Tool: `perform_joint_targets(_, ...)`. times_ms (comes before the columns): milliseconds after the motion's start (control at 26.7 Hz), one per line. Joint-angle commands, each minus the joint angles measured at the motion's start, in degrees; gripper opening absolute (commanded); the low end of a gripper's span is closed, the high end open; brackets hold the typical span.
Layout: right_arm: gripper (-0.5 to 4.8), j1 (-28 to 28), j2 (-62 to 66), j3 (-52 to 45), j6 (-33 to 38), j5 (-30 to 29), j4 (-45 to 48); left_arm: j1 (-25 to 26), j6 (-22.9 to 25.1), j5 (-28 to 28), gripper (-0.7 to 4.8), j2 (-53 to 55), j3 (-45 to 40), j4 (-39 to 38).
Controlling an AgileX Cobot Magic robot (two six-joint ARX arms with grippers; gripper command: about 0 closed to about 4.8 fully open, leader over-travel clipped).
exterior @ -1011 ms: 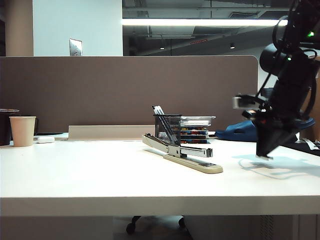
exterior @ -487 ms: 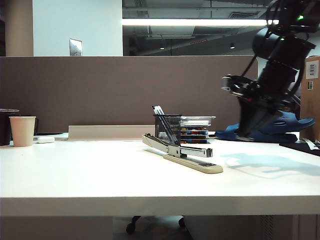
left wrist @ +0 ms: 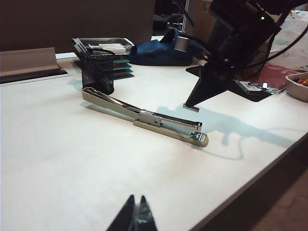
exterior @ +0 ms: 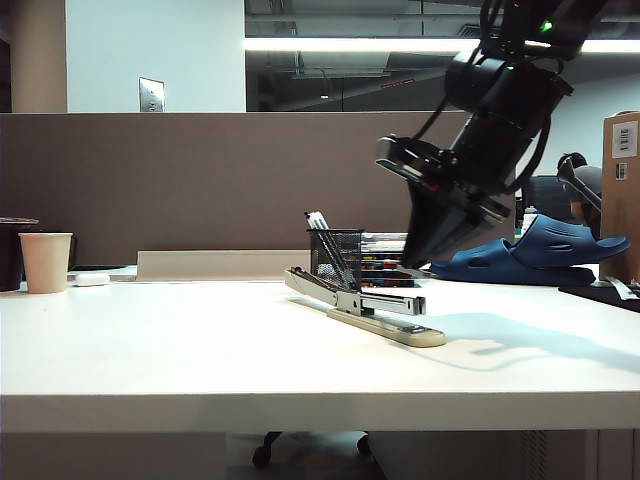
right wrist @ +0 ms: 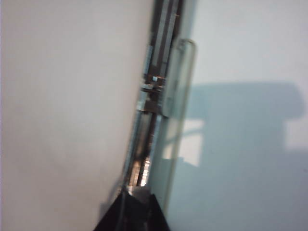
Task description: Pick up a set of staples and put them into the open stapler.
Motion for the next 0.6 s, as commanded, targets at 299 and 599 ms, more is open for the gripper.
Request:
perform_joint_targets(299, 0.35, 1.5, -0.1, 0.4, 3.1, -1.4, 4.4, 0.0, 0.2, 0.0, -0.06, 0.1, 0.3, 1.1)
perform_joint_targets(599, 0.35, 1.5, 2.3, 0.4, 4.4, -2.9, 5.0, 0.0, 0.2, 0.0, -0.06, 0.1, 0.3, 1.0)
